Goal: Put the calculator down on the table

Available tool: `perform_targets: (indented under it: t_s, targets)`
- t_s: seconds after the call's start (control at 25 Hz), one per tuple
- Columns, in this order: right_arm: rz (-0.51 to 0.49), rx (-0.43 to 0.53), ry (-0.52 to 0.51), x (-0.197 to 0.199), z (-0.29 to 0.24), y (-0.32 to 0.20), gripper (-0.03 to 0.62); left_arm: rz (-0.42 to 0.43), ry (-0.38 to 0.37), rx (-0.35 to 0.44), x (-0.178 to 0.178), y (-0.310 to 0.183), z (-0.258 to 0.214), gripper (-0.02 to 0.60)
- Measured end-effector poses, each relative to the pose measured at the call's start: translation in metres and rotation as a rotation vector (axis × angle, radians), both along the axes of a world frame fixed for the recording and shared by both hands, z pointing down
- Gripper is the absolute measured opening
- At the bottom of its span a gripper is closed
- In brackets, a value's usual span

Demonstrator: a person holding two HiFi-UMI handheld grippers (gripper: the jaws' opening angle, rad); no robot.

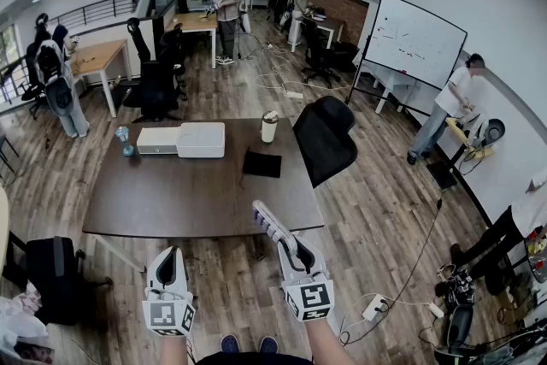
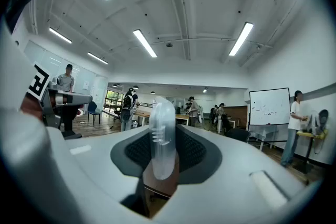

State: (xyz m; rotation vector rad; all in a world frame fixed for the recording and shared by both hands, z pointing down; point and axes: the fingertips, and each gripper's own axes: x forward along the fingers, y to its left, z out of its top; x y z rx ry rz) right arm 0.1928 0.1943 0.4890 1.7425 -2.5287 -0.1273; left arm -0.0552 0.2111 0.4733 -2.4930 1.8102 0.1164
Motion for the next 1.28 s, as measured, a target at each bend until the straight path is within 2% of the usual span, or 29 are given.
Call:
perform_targets:
  t_s: [0.16,0.32,0.8,1.28]
  targets:
    - [-0.005,0.004,0.007,0.001,-0.002,0.002,0.114,-0.025,-0.034,0.029,-0.001,-0.002,-0.006,-0.003]
    - [-0.006,0.001,-0.036,0.005,-0.002,-0.002,0.115,-0.017,-0.018,0.029,0.0,-0.007,-0.007,-0.003]
    - [0.008,0.025,-0.015,-0.004,-0.007,-0.005,0.115,-0.005,-0.027,0.036,-0.005,-0.014,-0.008,-0.003]
    - [0.002,0.044,0.03,-0.06,-0.008,-0.007,0.115,0.0,0.007,0.022,-0.058,-0.017,0.004,-0.003]
